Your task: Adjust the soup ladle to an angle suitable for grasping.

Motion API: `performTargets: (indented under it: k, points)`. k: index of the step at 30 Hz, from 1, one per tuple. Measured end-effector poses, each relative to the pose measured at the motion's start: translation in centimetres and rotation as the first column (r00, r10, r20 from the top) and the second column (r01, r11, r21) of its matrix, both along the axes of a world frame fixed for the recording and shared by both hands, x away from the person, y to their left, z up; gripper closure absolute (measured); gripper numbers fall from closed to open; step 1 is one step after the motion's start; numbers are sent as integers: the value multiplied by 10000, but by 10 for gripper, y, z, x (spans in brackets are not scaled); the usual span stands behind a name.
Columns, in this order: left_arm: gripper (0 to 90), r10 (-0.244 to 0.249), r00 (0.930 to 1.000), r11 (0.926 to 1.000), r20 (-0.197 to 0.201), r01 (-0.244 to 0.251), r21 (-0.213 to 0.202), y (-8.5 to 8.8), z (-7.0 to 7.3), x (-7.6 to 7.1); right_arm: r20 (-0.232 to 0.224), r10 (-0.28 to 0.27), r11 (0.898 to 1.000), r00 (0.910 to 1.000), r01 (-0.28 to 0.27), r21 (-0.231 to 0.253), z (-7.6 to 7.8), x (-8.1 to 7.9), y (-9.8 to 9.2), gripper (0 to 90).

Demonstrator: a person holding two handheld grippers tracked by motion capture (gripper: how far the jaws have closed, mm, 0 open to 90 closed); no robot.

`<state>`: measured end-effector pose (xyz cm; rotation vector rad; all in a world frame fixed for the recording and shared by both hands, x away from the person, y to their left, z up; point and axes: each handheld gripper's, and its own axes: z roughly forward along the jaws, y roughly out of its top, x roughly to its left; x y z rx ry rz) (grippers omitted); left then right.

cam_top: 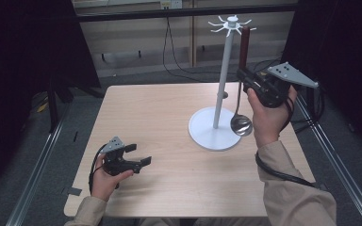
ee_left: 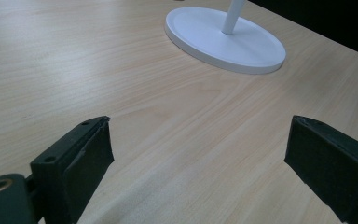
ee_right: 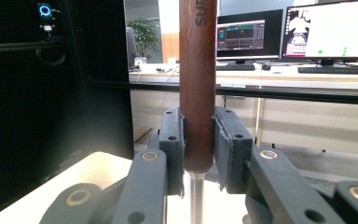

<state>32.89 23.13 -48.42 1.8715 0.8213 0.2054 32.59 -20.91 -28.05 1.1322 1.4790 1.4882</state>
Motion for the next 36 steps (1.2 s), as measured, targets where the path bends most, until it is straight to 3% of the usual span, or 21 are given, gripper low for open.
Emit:
performTargets:
  k: [36]
  points:
    - [70,48,9999,10000,89,-48,12,3,1,0,144,87,9993,9999,-92,350,-9,15,9,744]
